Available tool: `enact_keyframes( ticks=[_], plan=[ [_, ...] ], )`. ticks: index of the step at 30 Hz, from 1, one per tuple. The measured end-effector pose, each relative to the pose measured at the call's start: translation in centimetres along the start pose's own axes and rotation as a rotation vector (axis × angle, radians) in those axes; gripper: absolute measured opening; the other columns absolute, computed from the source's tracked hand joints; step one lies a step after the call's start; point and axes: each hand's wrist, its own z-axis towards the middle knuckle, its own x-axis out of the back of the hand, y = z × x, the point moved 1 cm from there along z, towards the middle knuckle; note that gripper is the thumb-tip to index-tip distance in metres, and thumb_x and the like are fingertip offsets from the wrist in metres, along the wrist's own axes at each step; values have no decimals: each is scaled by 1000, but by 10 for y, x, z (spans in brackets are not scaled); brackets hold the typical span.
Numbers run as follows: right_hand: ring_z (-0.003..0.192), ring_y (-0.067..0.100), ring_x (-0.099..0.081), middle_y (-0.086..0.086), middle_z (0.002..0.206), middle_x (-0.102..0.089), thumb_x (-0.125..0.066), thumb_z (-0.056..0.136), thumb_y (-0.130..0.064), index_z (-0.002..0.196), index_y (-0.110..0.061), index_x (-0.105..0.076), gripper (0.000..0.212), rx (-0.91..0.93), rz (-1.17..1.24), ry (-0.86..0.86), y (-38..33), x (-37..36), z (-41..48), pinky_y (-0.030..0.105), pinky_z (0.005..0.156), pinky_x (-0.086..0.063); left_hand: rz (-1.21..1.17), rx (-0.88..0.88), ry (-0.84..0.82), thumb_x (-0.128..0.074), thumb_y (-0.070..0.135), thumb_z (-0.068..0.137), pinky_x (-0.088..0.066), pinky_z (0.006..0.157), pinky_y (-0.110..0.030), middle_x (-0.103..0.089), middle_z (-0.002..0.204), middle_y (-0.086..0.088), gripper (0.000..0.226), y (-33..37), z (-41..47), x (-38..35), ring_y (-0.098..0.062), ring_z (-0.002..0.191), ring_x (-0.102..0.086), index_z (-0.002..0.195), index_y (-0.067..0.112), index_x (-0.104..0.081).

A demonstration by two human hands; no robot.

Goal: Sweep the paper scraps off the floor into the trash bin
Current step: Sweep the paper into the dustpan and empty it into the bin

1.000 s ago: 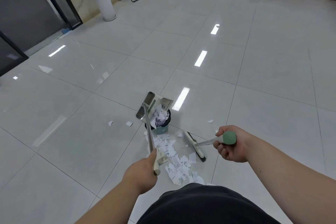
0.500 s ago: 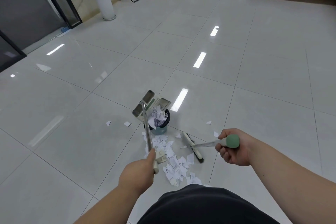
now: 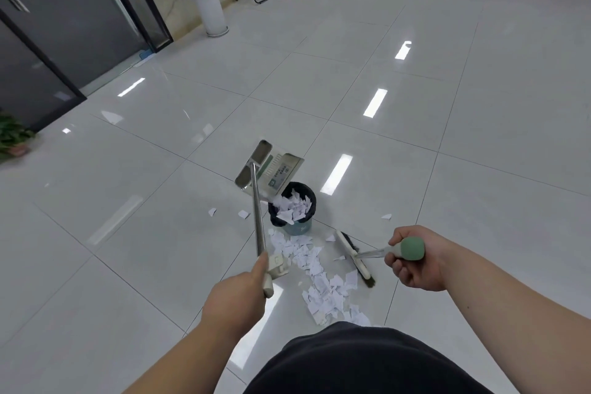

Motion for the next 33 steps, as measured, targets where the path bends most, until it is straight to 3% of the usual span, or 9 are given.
enact_keyframes(
  ticks=[3,8,15,18,23,28,33],
  plan=[
    [45,16,-46,8,69,-54,-60,68,-12,86,-6,-50,22,0,43,12,-5,-7,0,19,40,-39,-28,36,28,-42,25,100,-27,50,-30,-48,87,7,69,-2,-7,1,-24,74,-51,161,35,-11],
    [44,16,-44,7,69,-46,-55,78,-7,79,-10,-49,7,11,76,68,-4,-24,-1,18,39,-39,-77,104,58,-41,30,101,-36,58,-34,-52,89,5,70,-1,-16,3,-24,74,-52,162,34,-8],
    [47,19,-45,7,63,-46,-50,74,1,88,-12,-54,20,105,-18,184,-1,-40,-4,19,40,-41,-358,272,164,-42,24,102,-40,59,-34,-56,85,2,66,6,-32,11,-23,72,-55,161,33,-15],
    [54,21,-49,9,74,-51,-53,72,3,93,-12,-62,27,161,-51,255,-5,-21,4,21,42,-45,-511,353,223,-41,22,101,-46,59,-36,-62,80,-1,61,6,-38,12,-25,69,-59,158,36,-25],
    [58,24,-55,15,88,-57,-58,74,0,96,-10,-59,24,189,-161,323,-16,29,24,23,46,-49,-671,460,265,-42,14,96,-50,55,-38,-64,77,-2,59,4,-53,9,-27,65,-61,148,42,-37],
    [60,22,-56,16,90,-58,-59,77,0,99,-7,-59,23,168,-232,322,-18,79,49,24,50,-49,-760,570,232,-43,10,91,-52,58,-39,-66,80,-3,58,11,-69,3,-29,67,-62,141,39,-47],
    [63,24,-56,15,90,-58,-61,76,-2,94,-13,-58,21,81,-186,254,13,88,58,22,52,-48,-802,692,195,-44,10,89,-48,50,-36,-62,73,-7,42,17,-89,-15,-29,61,-55,121,34,-57]
  ],
)
